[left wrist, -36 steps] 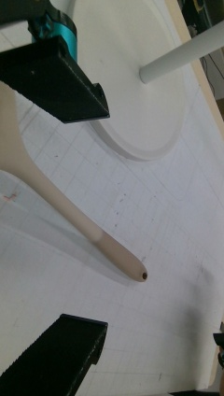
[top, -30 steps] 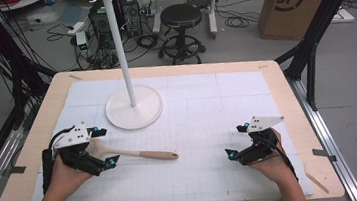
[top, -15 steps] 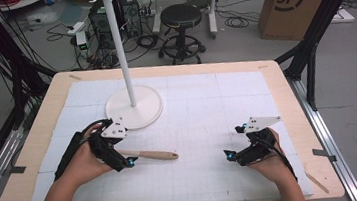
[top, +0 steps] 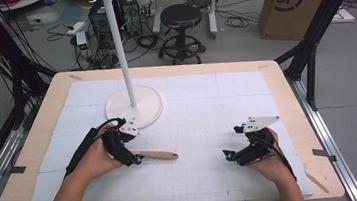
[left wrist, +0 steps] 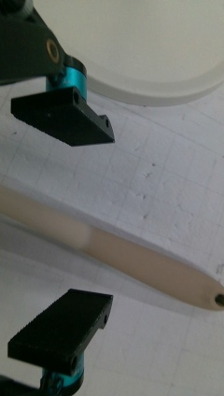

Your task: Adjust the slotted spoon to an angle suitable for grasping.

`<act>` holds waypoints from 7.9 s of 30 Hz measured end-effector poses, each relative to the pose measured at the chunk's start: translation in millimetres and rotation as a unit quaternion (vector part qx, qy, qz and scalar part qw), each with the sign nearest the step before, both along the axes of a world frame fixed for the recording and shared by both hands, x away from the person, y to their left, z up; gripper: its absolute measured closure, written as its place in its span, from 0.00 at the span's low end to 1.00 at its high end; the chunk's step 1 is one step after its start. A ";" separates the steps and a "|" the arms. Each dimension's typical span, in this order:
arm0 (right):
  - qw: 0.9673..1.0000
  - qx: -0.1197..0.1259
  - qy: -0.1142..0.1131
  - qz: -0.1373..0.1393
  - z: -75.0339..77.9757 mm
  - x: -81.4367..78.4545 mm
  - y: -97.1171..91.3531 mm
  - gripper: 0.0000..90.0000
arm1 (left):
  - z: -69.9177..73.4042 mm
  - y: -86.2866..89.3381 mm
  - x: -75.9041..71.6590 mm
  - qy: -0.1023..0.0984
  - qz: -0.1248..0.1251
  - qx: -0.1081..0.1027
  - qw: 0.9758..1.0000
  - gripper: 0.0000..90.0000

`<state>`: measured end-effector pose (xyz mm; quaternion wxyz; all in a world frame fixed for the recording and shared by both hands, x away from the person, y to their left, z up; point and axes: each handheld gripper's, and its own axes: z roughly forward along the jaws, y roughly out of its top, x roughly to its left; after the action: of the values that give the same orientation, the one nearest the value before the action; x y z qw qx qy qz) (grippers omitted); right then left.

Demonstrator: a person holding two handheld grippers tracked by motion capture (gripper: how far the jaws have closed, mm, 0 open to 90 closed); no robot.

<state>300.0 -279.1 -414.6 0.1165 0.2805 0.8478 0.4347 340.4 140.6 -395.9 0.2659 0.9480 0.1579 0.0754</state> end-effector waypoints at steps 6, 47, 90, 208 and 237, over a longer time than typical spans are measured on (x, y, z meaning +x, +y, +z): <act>1.000 -0.002 0.000 0.000 -0.2 0.1 0.2 0.02 | -8.2 -5.6 -0.8 0.021 -0.026 0.023 0.999 0.44; 1.000 0.000 0.008 0.002 -2.2 1.0 2.9 0.03 | -11.0 -19.1 1.1 0.020 -0.075 0.097 0.992 0.78; 1.000 0.023 -0.014 0.013 14.8 -1.4 10.7 0.03 | 120.4 6.6 -23.9 -0.054 -0.079 -0.152 0.984 0.84; 0.933 0.187 -0.115 0.283 182.1 14.7 145.9 0.72 | 148.6 -31.5 -26.5 -0.036 -0.158 -0.238 0.958 0.84; 0.954 0.173 -0.133 0.208 196.7 19.4 140.9 0.76 | 116.4 26.4 -24.5 -0.054 -0.018 -0.267 0.962 0.23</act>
<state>319.4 -138.1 -218.0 0.0850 0.0537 0.7763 0.6223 315.9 167.1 -279.4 0.5189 0.8397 0.1408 0.0764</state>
